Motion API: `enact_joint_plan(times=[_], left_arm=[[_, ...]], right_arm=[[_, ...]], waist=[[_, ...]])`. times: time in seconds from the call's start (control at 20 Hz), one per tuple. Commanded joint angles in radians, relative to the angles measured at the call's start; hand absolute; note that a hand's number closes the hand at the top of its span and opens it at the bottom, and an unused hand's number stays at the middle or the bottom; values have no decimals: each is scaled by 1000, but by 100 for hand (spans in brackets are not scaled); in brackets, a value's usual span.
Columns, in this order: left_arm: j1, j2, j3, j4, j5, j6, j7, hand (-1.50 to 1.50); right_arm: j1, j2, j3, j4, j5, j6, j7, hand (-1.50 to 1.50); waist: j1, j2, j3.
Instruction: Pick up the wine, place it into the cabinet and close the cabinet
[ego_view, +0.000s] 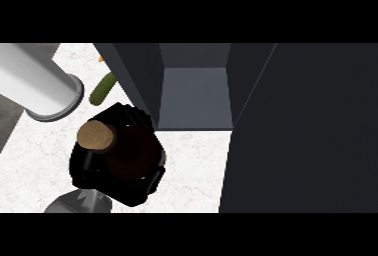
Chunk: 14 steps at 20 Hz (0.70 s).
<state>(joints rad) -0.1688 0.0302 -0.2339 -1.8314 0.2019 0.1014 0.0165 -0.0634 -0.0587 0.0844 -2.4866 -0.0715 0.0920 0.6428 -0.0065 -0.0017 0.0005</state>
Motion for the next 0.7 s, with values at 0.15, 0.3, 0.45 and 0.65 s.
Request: enact_joint_plan(times=[0.15, 0.3, 0.45, 0.65], left_arm=[[-139, -29, -177, 66, -28, 243, 33, 150], [-222, -30, -172, 62, -55, 309, 100, 150], [-220, -30, -178, 79, -63, 318, 102, 150], [-319, -30, -206, 135, -57, 430, 86, 150]], right_arm=[[-46, 1, -15, -71, -77, -17, 73, -150], [-18, -6, -44, -83, -106, -1, 64, -150], [13, -3, -40, -51, -107, 32, 14, -150], [37, 29, 5, -67, -50, 22, -2, -150]], waist=[[-3, 1, 0], [-3, 1, 0], [1, 1, 0], [-2, 1, 0]])
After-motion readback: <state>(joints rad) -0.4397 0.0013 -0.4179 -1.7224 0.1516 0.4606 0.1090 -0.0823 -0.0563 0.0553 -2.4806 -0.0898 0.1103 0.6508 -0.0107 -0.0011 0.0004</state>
